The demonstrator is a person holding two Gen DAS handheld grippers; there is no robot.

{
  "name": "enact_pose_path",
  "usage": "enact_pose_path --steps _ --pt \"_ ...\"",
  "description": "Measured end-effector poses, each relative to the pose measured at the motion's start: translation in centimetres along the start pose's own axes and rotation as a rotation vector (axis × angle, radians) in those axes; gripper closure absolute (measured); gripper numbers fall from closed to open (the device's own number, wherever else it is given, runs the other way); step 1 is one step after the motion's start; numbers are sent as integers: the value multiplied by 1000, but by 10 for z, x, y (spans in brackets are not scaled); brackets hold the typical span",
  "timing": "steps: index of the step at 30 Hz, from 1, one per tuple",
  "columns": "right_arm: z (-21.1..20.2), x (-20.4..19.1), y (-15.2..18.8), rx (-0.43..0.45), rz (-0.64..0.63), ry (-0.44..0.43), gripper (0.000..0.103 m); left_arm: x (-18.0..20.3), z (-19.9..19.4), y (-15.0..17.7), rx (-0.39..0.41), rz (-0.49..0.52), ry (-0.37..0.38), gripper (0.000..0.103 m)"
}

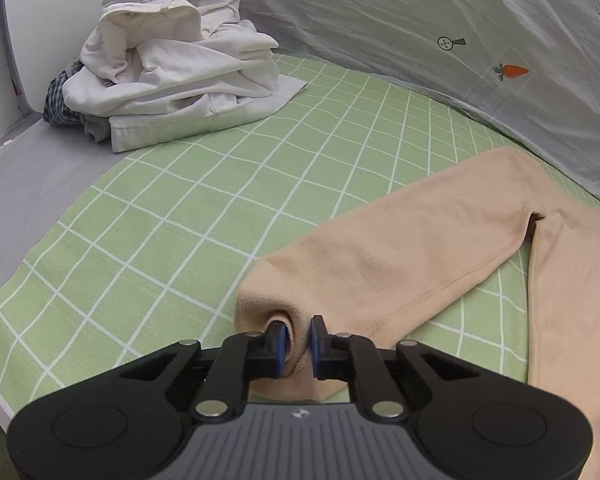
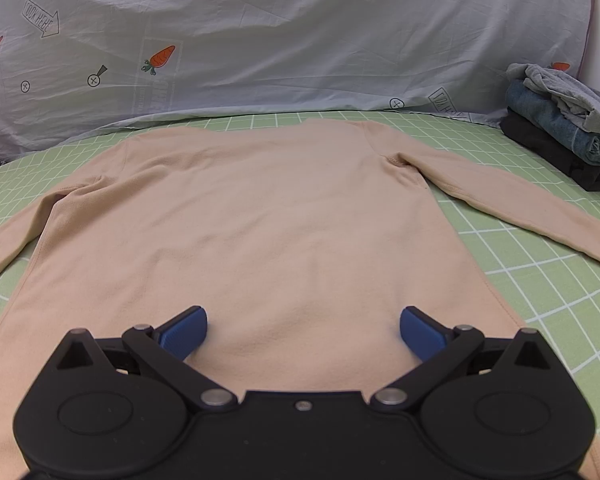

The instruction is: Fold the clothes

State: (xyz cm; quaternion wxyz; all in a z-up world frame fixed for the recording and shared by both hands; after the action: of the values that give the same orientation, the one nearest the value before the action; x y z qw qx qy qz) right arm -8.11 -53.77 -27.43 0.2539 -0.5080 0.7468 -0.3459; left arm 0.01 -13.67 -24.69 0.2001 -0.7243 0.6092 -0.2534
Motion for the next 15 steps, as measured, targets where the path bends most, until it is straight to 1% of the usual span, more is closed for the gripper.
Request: enact_pose_path --steps 2,6,8,9,10,11,12,13,14,15 --pt "0 0 0 0 1 -1 0 22 2 -11 9 -18 83 90" --pt "1 0 0 0 1 0 0 90 -9 -28 37 77 259 90" --pt "1 0 0 -1 2 0 0 128 -28 -31 61 108 408 90" --pt "1 0 0 -1 2 0 0 145 -37 -29 68 132 465 84" --pt "1 0 0 -1 2 -1 0 162 -44 -25 74 167 496 80" --pt "1 0 -1 -1 2 -1 0 173 -48 -20 78 202 493 63" --pt "1 1 -1 -1 2 -1 0 181 -48 -13 79 236 478 36" --pt "1 1 -1 -1 1 -1 0 185 -45 -6 75 266 458 25" --pt "1 1 -1 -1 1 -2 0 188 -42 0 68 288 439 22" --pt "1 1 -1 -2 1 -2 0 186 -38 6 49 293 422 22"
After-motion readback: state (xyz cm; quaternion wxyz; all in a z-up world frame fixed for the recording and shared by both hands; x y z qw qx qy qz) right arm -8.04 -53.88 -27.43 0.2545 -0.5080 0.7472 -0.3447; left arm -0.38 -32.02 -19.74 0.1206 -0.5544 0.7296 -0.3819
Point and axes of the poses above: each gripper's, at about its wrist camera, not at the fingertips, and z roughly the way its jaws point, x to its right, y to its underside, the point moved 8 cm from there along z, roughly the way its jaws point, and after that the axes turned 2 degrees about -y, right-handed, at the moved point
